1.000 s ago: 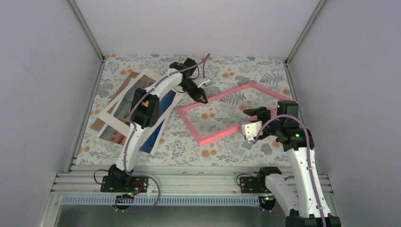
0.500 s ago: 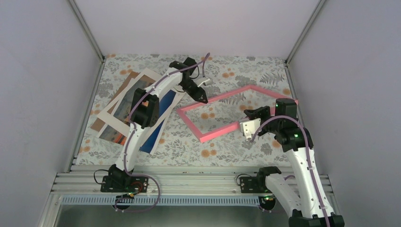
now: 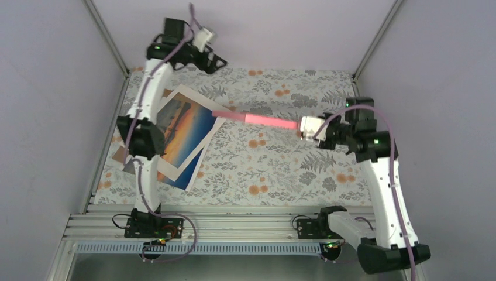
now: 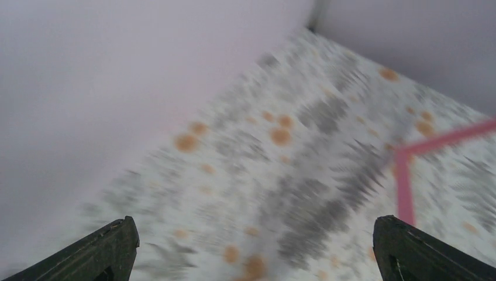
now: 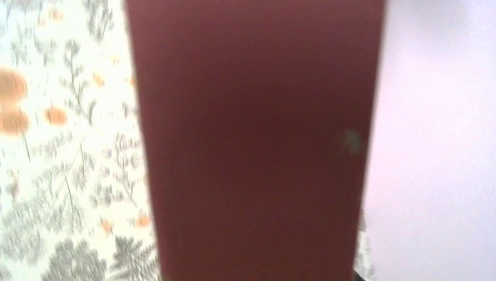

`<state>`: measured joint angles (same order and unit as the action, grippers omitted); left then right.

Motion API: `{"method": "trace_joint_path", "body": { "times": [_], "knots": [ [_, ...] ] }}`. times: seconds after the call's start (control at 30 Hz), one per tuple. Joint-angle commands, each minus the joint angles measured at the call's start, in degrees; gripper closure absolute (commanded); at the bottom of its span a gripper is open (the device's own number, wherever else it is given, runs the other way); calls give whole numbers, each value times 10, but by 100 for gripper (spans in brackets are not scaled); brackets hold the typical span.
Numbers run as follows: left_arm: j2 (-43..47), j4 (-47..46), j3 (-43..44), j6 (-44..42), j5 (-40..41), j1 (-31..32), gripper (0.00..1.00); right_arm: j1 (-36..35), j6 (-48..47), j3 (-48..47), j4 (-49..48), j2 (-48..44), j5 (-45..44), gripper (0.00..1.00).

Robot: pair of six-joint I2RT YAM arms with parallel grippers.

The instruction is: Put the photo into the frame

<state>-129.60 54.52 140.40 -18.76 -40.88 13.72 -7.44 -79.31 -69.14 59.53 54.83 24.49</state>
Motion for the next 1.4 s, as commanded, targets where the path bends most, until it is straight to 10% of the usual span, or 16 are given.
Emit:
{"method": "trace_joint_path", "body": {
  "times": [0.0,0.27,0.67,1.1,1.37],
  "knots": [
    [90,-120,-34,33,62,-25,0,-3,231,-126,0,70,96,97],
    [204,-206,-234,55,132,-51,0,24,532,-206,-57,158,210,97],
    [255,-169,-333,35,155,-59,0,185,915,-27,-268,260,487,97],
    [251,-191,-420,72,148,-59,0,209,901,44,-247,438,497,94],
    [254,-208,-469,86,150,-58,0,228,890,53,-228,500,456,64]
  ]
}}
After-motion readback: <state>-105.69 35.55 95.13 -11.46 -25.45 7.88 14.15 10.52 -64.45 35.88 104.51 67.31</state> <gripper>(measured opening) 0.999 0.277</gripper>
